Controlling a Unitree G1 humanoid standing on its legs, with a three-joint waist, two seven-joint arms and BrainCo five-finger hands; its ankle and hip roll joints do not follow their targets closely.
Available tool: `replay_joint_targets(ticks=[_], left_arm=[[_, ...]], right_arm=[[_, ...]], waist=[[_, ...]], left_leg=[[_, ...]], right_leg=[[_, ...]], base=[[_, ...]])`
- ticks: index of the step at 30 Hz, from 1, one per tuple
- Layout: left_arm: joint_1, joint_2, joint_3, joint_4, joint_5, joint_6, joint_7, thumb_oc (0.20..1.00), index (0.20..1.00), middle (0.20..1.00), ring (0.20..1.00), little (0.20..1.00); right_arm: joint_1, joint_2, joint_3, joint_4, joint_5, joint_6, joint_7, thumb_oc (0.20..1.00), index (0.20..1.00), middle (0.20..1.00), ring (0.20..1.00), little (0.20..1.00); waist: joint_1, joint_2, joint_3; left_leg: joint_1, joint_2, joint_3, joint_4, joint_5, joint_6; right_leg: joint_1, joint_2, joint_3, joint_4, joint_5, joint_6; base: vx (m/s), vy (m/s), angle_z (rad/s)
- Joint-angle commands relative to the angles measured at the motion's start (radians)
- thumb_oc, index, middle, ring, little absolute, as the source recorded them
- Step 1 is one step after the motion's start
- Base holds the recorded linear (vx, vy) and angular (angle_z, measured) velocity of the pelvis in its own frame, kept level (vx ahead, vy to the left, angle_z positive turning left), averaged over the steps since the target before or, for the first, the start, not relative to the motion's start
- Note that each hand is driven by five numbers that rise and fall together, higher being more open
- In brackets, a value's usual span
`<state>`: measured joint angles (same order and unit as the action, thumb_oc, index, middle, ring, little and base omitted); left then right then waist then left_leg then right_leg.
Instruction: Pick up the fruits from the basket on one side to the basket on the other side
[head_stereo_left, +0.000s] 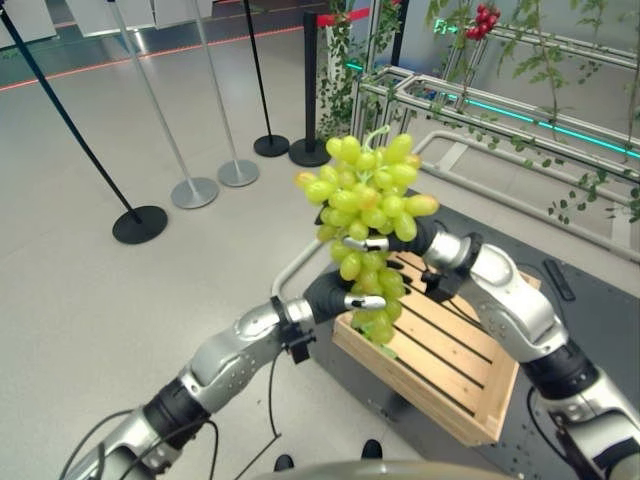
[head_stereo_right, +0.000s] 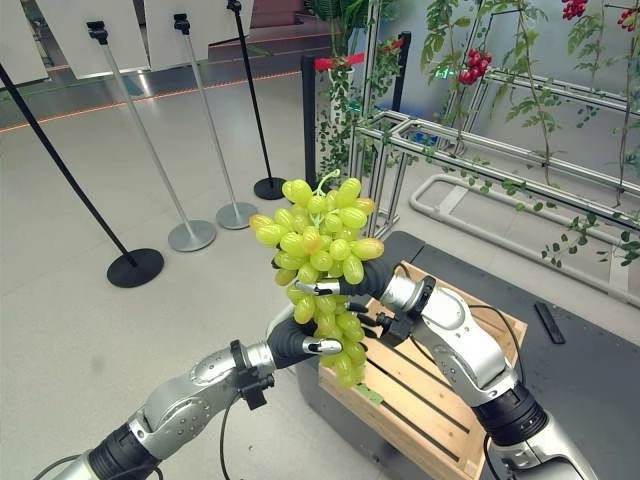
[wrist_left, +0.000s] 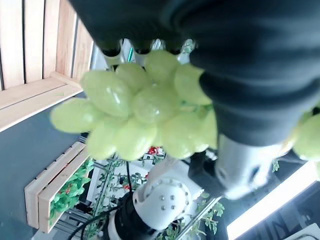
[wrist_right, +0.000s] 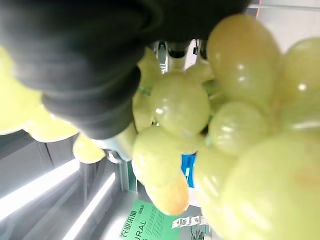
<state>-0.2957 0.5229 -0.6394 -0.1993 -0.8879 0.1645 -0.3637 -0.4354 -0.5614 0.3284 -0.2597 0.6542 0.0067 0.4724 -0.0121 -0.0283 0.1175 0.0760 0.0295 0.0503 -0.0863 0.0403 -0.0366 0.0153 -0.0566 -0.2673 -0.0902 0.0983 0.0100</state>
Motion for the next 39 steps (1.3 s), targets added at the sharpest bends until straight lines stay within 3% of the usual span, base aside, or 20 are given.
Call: replay_joint_targets(ticks=[1, 15, 16, 17, 18, 39], left_arm=[[-0.095, -0.028, -0.036, -0.010, -0.047, -0.026, -0.017, 1.000, 1.000, 1.000, 1.000, 1.000], [-0.112, -0.074, -0.062, -0.001, -0.043, -0.036, -0.016, 1.000, 1.000, 1.000, 1.000, 1.000], [-0.112, -0.074, -0.062, -0.001, -0.043, -0.036, -0.016, 0.802, 0.802, 0.802, 0.802, 0.802], [-0.110, -0.076, -0.063, 0.001, -0.045, -0.036, -0.017, 0.385, 0.385, 0.385, 0.385, 0.385], [-0.106, -0.078, -0.061, 0.002, -0.046, -0.036, -0.015, 0.200, 0.200, 0.200, 0.200, 0.200], [-0.057, -0.102, -0.035, 0.019, -0.032, -0.052, 0.007, 0.200, 0.200, 0.200, 0.200, 0.200]], right_arm=[[-0.129, 0.046, -0.008, -0.088, 0.094, -0.067, -0.006, 0.200, 0.200, 0.200, 0.200, 0.200], [-0.139, 0.067, 0.008, -0.101, 0.109, -0.072, 0.003, 0.200, 0.200, 0.200, 0.200, 0.200], [-0.138, 0.067, 0.008, -0.101, 0.109, -0.072, 0.003, 0.200, 0.200, 0.200, 0.200, 0.200], [-0.138, 0.068, 0.007, -0.102, 0.110, -0.072, 0.003, 0.200, 0.200, 0.200, 0.200, 0.200], [-0.138, 0.069, 0.007, -0.105, 0.110, -0.072, 0.002, 0.200, 0.200, 0.200, 0.200, 0.200], [-0.146, 0.075, 0.004, -0.123, 0.117, -0.087, 0.003, 0.200, 0.200, 0.200, 0.200, 0.200]], waist=[[-0.006, -0.031, -0.046], [-0.012, -0.030, -0.045], [-0.012, -0.030, -0.045], [-0.013, -0.030, -0.046], [-0.012, -0.030, -0.046], [-0.012, -0.031, -0.052]], left_leg=[[-0.009, -0.007, -0.019, 0.040, -0.094, 0.018], [-0.010, -0.009, -0.020, 0.041, -0.094, 0.019], [-0.011, -0.009, -0.020, 0.041, -0.094, 0.019], [-0.010, -0.009, -0.020, 0.041, -0.094, 0.020], [-0.010, -0.009, -0.020, 0.041, -0.094, 0.020], [-0.009, -0.008, -0.019, 0.040, -0.096, 0.022]], right_leg=[[0.023, -0.116, 0.001, 0.088, -0.084, 0.160], [0.020, -0.115, 0.004, 0.088, -0.084, 0.160], [0.020, -0.115, 0.004, 0.088, -0.084, 0.160], [0.021, -0.115, 0.004, 0.088, -0.084, 0.160], [0.021, -0.115, 0.004, 0.088, -0.084, 0.160], [0.019, -0.114, 0.005, 0.088, -0.082, 0.159]], base=[[0.00, 0.000, 0.00], [0.00, 0.000, 0.00], [0.00, 0.000, 0.00], [0.00, 0.000, 0.00], [0.00, 0.000, 0.00], [0.00, 0.000, 0.00]])
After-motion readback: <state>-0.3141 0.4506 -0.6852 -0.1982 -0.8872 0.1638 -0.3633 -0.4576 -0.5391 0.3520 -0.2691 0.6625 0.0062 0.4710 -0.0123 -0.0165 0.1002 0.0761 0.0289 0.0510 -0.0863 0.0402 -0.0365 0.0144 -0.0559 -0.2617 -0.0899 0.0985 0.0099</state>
